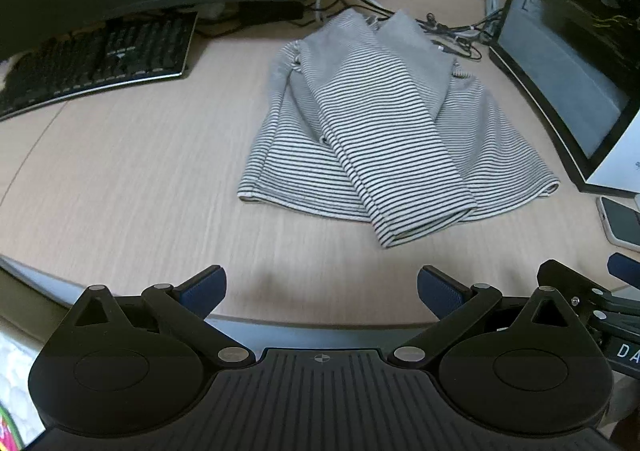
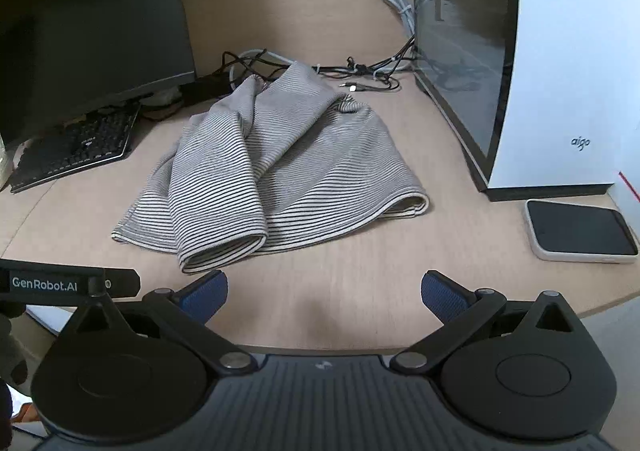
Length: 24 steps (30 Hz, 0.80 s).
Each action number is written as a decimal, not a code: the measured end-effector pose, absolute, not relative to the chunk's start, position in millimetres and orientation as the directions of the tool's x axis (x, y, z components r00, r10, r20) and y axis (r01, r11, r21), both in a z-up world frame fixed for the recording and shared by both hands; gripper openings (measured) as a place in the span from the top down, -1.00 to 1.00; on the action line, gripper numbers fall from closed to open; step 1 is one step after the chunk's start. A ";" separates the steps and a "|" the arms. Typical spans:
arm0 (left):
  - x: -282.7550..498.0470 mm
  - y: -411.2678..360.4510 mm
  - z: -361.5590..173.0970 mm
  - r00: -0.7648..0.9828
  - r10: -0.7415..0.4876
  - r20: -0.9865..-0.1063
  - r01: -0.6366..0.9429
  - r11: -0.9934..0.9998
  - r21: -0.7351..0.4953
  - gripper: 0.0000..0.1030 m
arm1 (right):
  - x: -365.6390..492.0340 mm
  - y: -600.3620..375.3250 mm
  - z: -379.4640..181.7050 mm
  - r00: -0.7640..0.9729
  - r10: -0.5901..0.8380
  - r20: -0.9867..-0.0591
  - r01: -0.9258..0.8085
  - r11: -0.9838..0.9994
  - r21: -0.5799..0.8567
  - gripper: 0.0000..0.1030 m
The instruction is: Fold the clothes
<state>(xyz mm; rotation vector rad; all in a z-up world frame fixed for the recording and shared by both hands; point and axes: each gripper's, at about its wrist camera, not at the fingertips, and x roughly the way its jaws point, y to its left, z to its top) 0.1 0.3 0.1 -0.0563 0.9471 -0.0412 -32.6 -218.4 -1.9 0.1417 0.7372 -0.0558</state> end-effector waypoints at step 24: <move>2.1 5.7 5.1 0.587 0.004 -0.810 0.008 1.000 0.011 -1.00 | -10.4 -200.9 -3.5 0.710 0.049 -0.702 0.059 0.990 0.129 -1.00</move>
